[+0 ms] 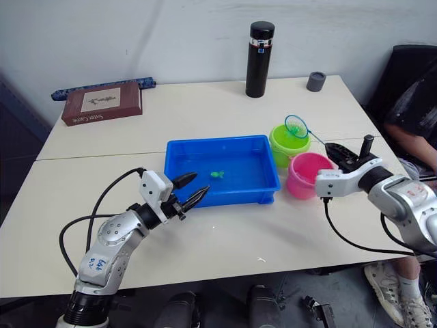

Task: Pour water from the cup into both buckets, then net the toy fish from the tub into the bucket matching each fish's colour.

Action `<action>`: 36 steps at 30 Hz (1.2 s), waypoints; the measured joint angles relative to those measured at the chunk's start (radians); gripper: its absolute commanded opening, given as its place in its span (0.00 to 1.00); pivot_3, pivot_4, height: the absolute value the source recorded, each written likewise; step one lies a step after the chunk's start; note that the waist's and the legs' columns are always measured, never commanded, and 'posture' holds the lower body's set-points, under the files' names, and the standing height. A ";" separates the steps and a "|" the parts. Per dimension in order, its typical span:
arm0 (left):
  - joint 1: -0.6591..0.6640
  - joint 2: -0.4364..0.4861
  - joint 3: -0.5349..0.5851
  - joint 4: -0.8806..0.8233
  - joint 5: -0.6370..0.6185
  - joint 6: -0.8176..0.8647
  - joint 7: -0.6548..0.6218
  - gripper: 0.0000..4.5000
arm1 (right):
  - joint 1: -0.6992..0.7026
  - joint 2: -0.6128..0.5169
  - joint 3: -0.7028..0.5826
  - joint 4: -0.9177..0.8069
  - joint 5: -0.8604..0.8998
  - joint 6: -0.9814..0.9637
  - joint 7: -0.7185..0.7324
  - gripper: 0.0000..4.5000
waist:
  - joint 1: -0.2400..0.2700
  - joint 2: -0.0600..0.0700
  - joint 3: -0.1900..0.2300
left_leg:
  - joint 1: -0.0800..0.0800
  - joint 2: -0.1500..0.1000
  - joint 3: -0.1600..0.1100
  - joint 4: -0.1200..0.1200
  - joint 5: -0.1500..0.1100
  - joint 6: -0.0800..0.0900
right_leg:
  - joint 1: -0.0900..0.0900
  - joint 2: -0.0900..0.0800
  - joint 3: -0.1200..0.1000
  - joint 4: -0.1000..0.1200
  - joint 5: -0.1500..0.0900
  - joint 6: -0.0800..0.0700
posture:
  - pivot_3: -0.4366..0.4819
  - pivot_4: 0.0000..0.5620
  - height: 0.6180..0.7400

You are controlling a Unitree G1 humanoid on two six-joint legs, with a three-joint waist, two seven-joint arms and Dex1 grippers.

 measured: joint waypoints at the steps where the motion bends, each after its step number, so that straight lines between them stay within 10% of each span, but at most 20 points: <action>1: 0.001 0.000 0.000 0.000 0.000 0.000 0.000 0.59 | -0.006 0.000 -0.004 -0.007 0.001 0.002 0.000 0.00 | -0.001 0.000 0.000 | 0.000 0.000 0.000 0.000 0.000 0.000 | 0.000 0.000 0.000 0.000 0.000 0.000 | 0.48 0.27 1.00; 36: 0.002 -0.007 -0.009 -0.001 0.000 0.001 0.008 0.59 | -0.017 0.007 0.007 -0.001 -0.013 -0.020 -0.003 0.00 | -0.003 0.000 0.000 | 0.000 0.000 0.000 0.000 0.000 0.000 | 0.001 0.000 0.000 0.000 0.000 0.000 | 0.48 0.27 1.00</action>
